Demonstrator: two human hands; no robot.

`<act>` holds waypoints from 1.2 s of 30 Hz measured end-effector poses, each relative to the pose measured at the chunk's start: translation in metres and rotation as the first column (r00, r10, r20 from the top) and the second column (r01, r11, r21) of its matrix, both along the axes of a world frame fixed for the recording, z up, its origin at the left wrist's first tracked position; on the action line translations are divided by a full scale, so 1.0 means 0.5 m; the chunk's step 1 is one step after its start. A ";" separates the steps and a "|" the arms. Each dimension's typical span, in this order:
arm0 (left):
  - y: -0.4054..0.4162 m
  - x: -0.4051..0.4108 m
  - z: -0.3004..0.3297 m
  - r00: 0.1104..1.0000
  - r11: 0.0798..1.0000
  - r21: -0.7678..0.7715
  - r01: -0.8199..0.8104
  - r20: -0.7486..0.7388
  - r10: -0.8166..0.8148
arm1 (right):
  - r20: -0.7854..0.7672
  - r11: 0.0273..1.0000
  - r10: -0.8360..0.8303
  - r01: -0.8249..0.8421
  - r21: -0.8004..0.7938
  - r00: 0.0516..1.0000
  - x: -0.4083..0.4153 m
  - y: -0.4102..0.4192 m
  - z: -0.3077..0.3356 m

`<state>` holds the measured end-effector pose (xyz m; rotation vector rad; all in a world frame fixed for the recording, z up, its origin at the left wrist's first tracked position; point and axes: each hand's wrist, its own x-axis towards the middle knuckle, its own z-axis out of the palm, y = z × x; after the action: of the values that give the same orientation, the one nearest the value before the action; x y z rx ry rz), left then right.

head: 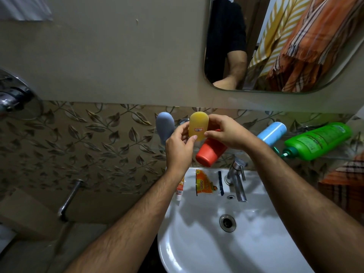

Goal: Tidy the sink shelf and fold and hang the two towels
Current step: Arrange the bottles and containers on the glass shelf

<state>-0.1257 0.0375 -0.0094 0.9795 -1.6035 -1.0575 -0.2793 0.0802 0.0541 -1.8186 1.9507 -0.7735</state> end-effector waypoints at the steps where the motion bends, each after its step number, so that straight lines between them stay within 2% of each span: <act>1: 0.002 0.002 -0.002 1.000 1.000 -0.011 -0.004 0.004 0.004 | -0.016 1.000 -0.009 0.009 -0.022 1.000 0.002 0.000 -0.002; 18: 0.006 0.019 -0.012 0.999 0.999 -0.053 -0.002 0.047 0.005 | -0.064 0.997 -0.040 0.036 -0.061 0.997 0.029 0.011 -0.006; 22: 0.017 0.023 -0.021 1.000 0.998 -0.055 -0.025 0.004 0.025 | -0.076 0.998 -0.051 0.047 -0.048 0.996 0.031 0.021 -0.001; 24: 0.030 0.033 -0.027 0.994 0.984 -0.145 -0.103 0.010 0.106 | -0.108 0.995 -0.081 0.074 -0.063 0.991 0.025 0.029 0.004; 26: 0.040 0.045 -0.043 0.986 0.943 -0.305 -0.132 0.055 0.156 | -0.176 0.989 -0.124 0.107 -0.103 0.976 0.014 0.039 0.008; 29: 0.046 0.061 -0.076 0.970 0.885 -0.466 -0.021 0.203 0.130 | -0.402 0.984 -0.169 0.129 -0.124 0.900 -0.004 0.053 0.010; 32: 0.050 0.064 -0.098 0.928 0.835 -0.539 0.108 0.356 0.110 | -0.554 0.989 -0.145 0.121 -0.080 0.820 -0.008 0.068 0.007; 36: 0.051 0.051 -0.094 0.905 0.813 -0.559 0.163 0.412 0.101 | -0.558 0.996 -0.085 0.091 -0.017 0.826 0.000 0.082 0.000</act>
<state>-0.1001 0.0631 -0.0563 0.7783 -2.1355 -0.3059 -0.2795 0.1213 0.0539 -2.1329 2.3947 -0.2536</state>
